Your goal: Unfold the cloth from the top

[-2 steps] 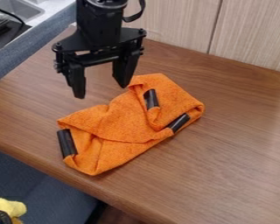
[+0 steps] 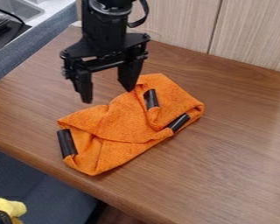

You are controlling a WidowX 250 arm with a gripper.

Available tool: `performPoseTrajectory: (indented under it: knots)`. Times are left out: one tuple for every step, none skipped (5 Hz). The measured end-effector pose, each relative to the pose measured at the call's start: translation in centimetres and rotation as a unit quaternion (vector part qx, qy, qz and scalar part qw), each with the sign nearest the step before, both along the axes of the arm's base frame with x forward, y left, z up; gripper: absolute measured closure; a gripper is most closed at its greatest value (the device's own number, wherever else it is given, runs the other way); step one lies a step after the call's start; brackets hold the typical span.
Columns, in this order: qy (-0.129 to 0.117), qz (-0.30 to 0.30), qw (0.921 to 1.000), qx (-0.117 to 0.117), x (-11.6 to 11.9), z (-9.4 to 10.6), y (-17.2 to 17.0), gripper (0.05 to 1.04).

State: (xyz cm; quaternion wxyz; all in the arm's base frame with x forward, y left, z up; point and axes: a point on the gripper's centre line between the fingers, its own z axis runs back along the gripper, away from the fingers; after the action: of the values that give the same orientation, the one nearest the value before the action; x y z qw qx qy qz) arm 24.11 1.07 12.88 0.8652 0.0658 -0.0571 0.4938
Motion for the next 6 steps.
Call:
performPoseTrajectory:
  knots:
    - [-0.001,-0.002,0.9997,-0.025,1.4,-1.1,-0.2,0.083]
    - [-0.005,-0.024,0.9984,-0.051,3.3,-3.0,-0.1,0.083]
    - [-0.001,-0.034,0.998,-0.054,5.4,-3.9,-0.2,0.083]
    - [0.01,-0.042,0.9983,-0.039,7.0,-5.1,-0.6,0.083]
    - [0.027,-0.06,0.9976,-0.021,8.0,-6.6,-1.9,0.083]
    - [0.043,-0.067,0.9967,-0.016,8.3,-7.8,-2.5,0.083]
